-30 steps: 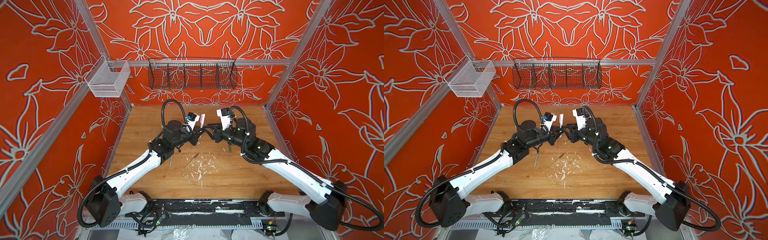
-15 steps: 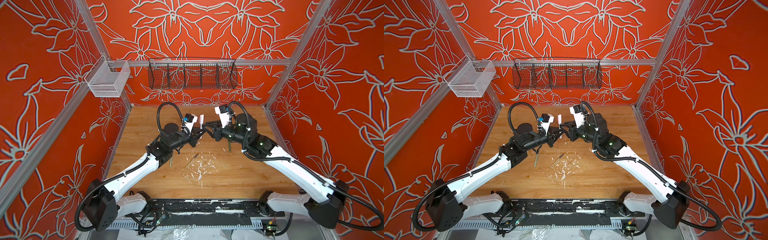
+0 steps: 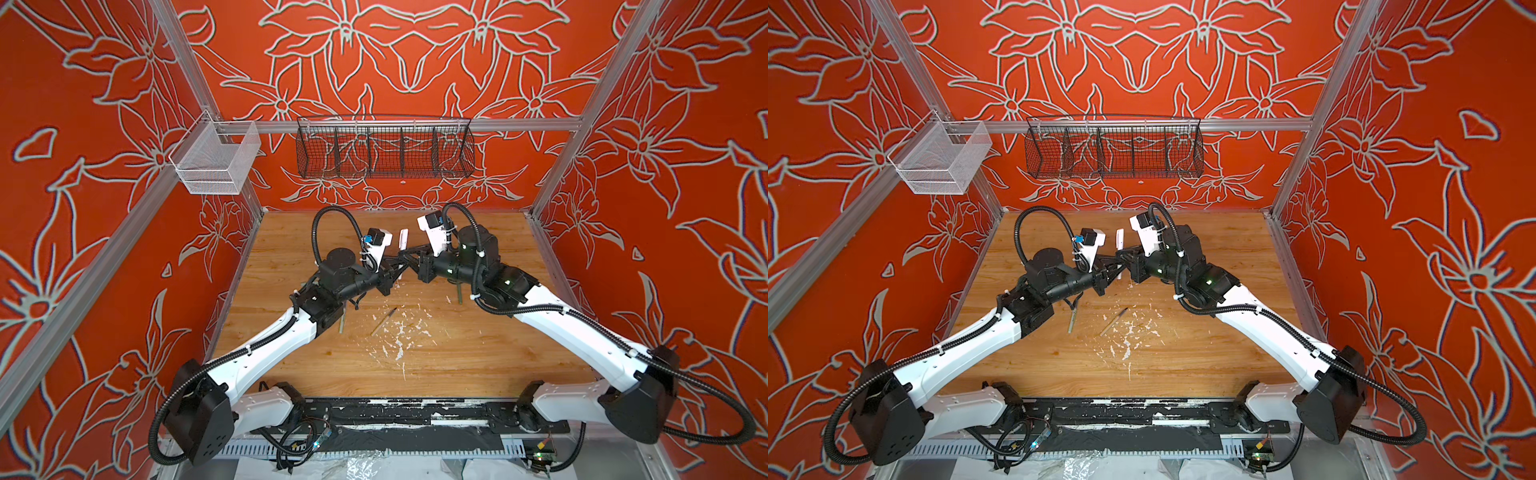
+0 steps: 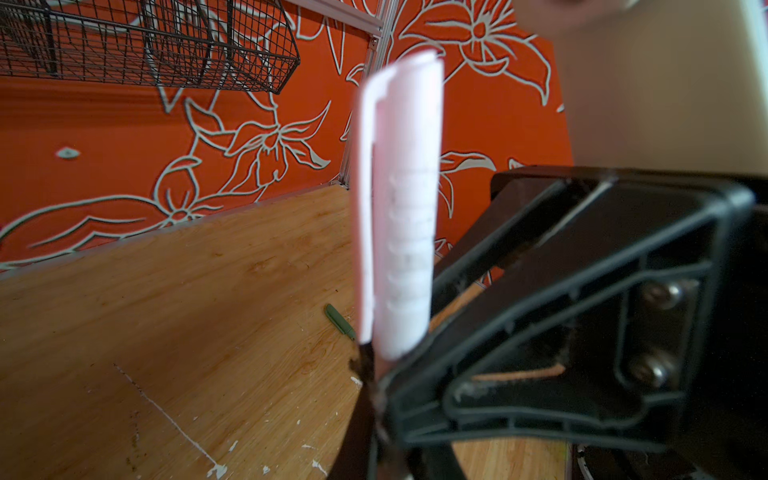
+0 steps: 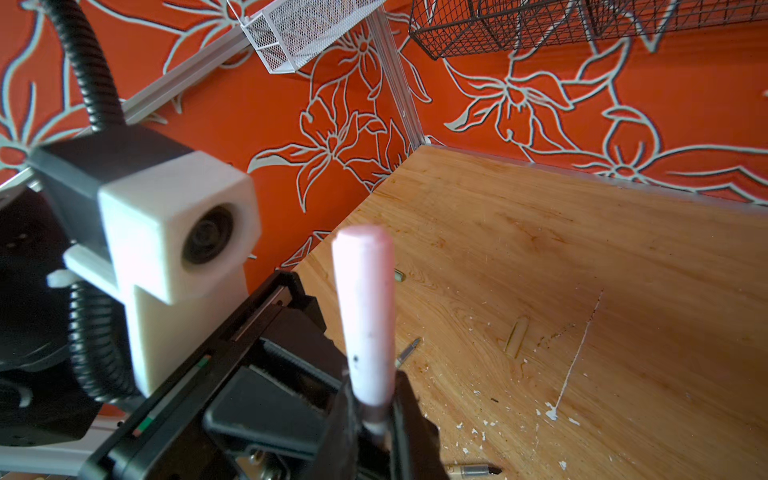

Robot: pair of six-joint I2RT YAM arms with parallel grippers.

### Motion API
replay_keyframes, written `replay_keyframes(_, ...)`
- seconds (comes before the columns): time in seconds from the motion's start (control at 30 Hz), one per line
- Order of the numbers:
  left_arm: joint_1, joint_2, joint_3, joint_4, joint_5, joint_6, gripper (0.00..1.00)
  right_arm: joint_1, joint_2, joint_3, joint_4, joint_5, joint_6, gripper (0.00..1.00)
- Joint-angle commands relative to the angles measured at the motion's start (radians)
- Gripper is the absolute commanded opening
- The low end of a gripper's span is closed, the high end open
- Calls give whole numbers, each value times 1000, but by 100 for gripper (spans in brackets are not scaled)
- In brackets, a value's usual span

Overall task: Insert the pens into the pen caps
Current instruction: 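Pull the capped pen away from the left gripper with the right gripper, then lower the pink-capped white pen beside the green pen and open the right gripper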

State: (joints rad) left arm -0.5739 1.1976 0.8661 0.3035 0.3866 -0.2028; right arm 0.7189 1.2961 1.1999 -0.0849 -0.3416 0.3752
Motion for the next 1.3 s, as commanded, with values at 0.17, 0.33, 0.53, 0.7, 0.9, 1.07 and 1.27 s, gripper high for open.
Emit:
replay_keyframes(0.17, -6, -52, -38, 97, -5, 6, 76, 11, -24, 54, 39, 106, 48, 5)
replay_keyframes(0.33, -6, -63, -43, 86, -27, 10, 88, -5, -45, 99, -47, 215, 10, 4)
replay_keyframes(0.53, -6, -44, -12, 18, -49, 18, 89, -66, -42, 117, -182, 309, 18, 4)
replay_keyframes(0.7, -7, 13, 115, -221, -206, 15, 89, -243, 7, 53, -313, 216, 78, 4)
replay_keyframes(0.9, -3, 65, 177, -315, -320, -20, 88, -343, 137, -17, -413, 133, 38, 4)
replay_keyframes(1.07, 0, 55, 146, -284, -404, -32, 88, -370, 277, -18, -447, 98, 11, 4)
replay_keyframes(1.27, 0, 55, 147, -293, -436, -27, 88, -383, 393, -2, -438, 69, -2, 4)
